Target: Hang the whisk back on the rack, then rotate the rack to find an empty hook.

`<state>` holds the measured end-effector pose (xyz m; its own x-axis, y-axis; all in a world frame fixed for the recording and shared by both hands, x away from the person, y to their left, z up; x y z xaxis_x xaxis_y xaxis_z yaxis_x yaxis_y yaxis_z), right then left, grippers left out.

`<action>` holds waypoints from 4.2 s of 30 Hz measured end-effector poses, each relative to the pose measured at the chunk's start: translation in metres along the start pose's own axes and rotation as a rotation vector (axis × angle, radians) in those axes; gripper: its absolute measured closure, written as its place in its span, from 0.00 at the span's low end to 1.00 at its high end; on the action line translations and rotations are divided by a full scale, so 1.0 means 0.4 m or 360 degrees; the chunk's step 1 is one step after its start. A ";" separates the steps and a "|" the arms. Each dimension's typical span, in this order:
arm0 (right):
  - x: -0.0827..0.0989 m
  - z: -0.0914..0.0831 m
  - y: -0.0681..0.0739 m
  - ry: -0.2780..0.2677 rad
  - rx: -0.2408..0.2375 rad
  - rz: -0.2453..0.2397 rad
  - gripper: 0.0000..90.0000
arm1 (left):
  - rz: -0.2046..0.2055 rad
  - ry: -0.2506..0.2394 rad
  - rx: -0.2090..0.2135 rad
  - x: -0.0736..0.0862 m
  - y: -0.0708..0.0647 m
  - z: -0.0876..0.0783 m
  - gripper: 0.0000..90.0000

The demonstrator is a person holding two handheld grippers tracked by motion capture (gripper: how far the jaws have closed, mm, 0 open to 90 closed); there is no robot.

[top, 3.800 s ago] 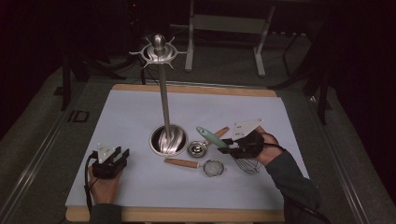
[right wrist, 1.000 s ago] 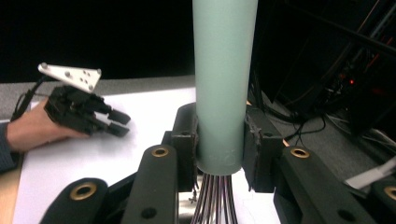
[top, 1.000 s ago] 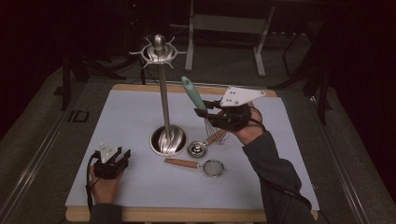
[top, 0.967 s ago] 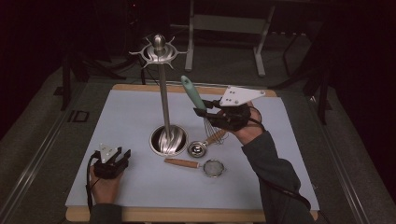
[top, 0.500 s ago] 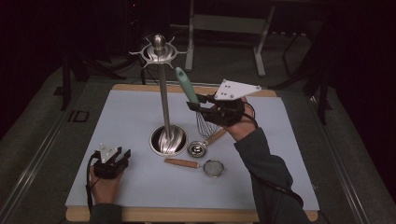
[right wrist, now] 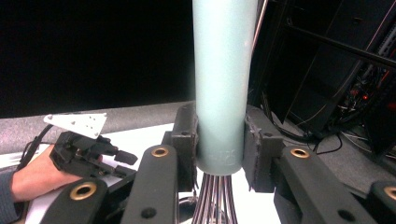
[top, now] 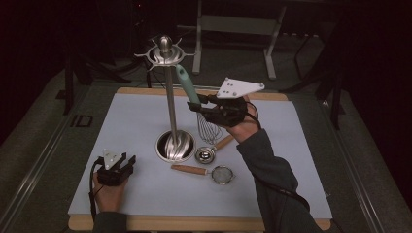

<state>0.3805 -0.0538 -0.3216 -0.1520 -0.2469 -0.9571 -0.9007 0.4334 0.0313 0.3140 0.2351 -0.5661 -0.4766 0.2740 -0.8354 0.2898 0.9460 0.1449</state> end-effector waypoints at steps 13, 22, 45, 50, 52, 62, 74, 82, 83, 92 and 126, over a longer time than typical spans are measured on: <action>0.015 0.042 -0.006 -0.0030 0.0020 0.0080 0.76 | -0.0002 0.0001 -0.0001 0.000 0.000 0.000 0.68; 0.011 0.068 -0.001 0.0012 0.0043 0.0070 0.75 | -0.0005 0.0002 0.0000 0.000 0.001 0.000 0.68; 0.032 0.002 0.010 0.0154 0.0086 -0.0059 0.64 | 0.0003 0.0009 0.0001 0.000 0.000 0.002 0.68; 0.064 -0.032 -0.006 0.0277 0.0157 -0.0098 0.63 | -0.0001 0.0008 0.0000 0.000 0.000 0.002 0.68; 0.071 -0.038 -0.010 0.0297 0.0172 -0.0106 0.63 | -0.0003 0.0007 -0.0001 0.000 0.000 0.002 0.68; 0.141 -0.054 -0.047 0.0555 0.0264 -0.0130 0.62 | -0.0031 -0.0018 0.0009 0.001 0.004 -0.003 0.71; 0.233 -0.083 -0.089 0.0714 0.0436 -0.0134 0.62 | -0.0185 -0.0343 0.0077 -0.085 0.011 -0.091 1.00; 0.289 -0.101 -0.101 0.0772 0.0510 -0.0063 0.61 | -0.0235 -0.0673 0.0106 -0.220 -0.010 -0.183 1.00; 0.312 -0.104 -0.108 0.0788 0.0522 -0.0016 0.61 | -0.0216 -0.0757 0.0122 -0.261 -0.019 -0.205 1.00; 0.399 -0.135 -0.140 0.0772 0.0621 0.0254 0.61 | -0.0139 -0.1053 0.0182 -0.434 -0.062 -0.270 1.00; 0.522 -0.175 -0.156 0.0811 0.0612 0.0512 0.59 | 0.0079 -0.1213 0.0214 -0.693 -0.134 -0.312 1.00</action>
<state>0.3764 -0.1931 -0.5030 -0.6416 -0.3892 -0.6609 -0.5863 0.8044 0.0955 0.3268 0.1300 -0.2761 0.2280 0.0746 -0.9708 0.4176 0.8932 0.1667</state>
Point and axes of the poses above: each handheld gripper's, and its own axes: z roughly forward along the jaws, x roughly out of its underside, y roughly to its left, the point moved 5 cm from there along z, roughly forward along the jaws, and after that the axes turned 10 degrees about z, right-handed, at the moved point
